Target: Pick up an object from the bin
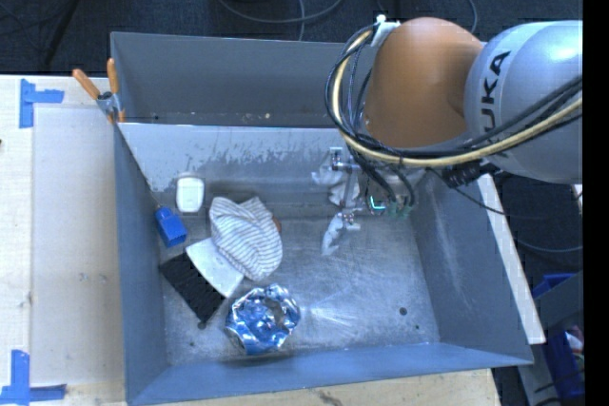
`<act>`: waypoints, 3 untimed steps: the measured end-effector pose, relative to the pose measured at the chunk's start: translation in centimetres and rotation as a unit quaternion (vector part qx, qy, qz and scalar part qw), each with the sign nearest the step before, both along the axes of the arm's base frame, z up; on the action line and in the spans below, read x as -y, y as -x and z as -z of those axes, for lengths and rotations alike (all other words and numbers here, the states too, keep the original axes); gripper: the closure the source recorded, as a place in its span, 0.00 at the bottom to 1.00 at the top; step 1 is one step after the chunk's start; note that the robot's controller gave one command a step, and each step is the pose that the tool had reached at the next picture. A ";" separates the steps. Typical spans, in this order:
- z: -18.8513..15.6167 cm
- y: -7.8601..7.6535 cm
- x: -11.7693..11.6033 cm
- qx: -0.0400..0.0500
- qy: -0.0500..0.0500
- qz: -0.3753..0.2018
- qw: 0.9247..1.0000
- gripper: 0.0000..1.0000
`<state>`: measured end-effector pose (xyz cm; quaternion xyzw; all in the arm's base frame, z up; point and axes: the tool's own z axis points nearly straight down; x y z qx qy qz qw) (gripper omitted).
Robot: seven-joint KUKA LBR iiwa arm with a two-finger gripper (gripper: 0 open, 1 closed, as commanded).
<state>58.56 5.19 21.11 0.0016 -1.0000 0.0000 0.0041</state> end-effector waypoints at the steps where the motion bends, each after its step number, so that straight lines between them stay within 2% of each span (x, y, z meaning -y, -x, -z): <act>1: -0.4 -0.2 0.0 0.004 0.000 0.001 1.000 0.00; 2: 12.3 -0.8 -7.6 0.003 0.002 -0.082 0.997 1.00; 3: 12.3 -0.8 -7.7 0.003 0.002 -0.082 0.997 1.00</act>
Offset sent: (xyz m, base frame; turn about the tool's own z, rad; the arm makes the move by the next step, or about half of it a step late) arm 0.0062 0.0793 -0.1271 -0.1668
